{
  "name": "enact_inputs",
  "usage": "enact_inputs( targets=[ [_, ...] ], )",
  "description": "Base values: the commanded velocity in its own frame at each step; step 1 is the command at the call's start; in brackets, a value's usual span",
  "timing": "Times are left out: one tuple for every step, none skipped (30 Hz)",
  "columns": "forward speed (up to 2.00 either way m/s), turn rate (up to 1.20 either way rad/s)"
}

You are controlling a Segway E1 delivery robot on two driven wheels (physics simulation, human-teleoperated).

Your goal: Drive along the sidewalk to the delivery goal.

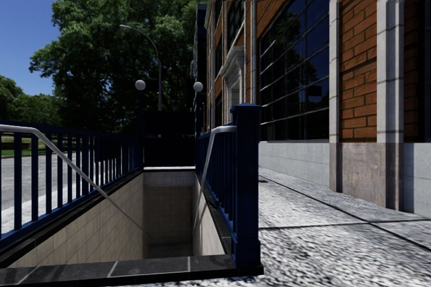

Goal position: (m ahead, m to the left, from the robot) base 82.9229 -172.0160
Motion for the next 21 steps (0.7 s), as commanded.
enact_inputs(
  targets=[
    [0.0, -0.28],
    [0.0, -0.28],
    [0.0, -0.28],
    [0.0, -0.28],
    [0.0, -0.28],
    [0.0, -0.28],
    [0.0, -0.28],
    [0.0, -0.29],
    [0.0, -0.3],
    [0.0, -0.3],
    [0.0, -0.31],
    [0.0, -0.33],
    [0.0, -0.35],
    [0.0, -0.35],
    [0.0, -0.35],
    [0.0, -0.36],
    [0.0, -0.36],
    [0.0, -0.36],
    [0.0, -0.36],
    [0.0, -0.37],
    [0.0, -0.37]
  ],
)
